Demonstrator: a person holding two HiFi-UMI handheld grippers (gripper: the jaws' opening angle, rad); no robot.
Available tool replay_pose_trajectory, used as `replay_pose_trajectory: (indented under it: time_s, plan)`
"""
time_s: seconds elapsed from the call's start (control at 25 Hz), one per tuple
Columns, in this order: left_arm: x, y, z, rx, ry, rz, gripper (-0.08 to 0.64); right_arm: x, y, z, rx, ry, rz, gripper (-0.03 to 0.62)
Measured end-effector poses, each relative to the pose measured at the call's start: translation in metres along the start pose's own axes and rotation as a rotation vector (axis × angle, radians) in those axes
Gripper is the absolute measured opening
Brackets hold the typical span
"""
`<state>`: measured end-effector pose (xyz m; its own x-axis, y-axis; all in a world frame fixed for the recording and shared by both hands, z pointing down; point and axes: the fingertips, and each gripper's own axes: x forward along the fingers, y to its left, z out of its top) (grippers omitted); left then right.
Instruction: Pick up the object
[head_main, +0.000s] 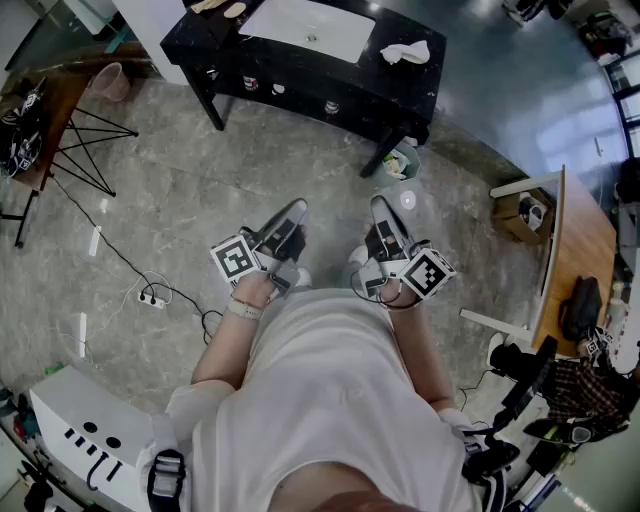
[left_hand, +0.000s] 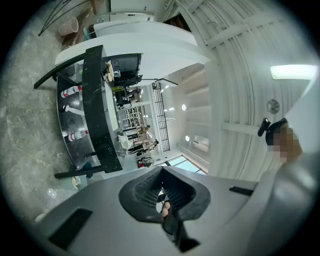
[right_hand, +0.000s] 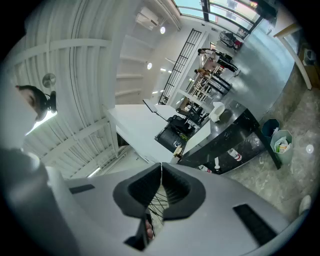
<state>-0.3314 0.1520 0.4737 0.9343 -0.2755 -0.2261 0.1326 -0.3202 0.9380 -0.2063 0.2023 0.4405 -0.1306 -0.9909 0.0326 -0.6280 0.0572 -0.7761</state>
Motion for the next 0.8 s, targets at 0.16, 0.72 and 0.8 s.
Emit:
replay_pose_trajectory:
  time_s: [0.16, 0.72, 0.8]
  plan:
    - [-0.007, 0.002, 0.004, 0.008, -0.008, 0.012, 0.006, 0.007, 0.000, -0.005, 0.008, 0.007, 0.004, 0.021]
    - [0.012, 0.033, 0.043, 0.008, -0.096, 0.079, 0.006, 0.075, -0.025, 0.016, 0.034, 0.049, 0.095, 0.021]
    - [0.024, 0.042, 0.050, 0.007, -0.101, 0.095, 0.006, 0.087, -0.036, 0.023, 0.045, 0.055, 0.100, 0.021]
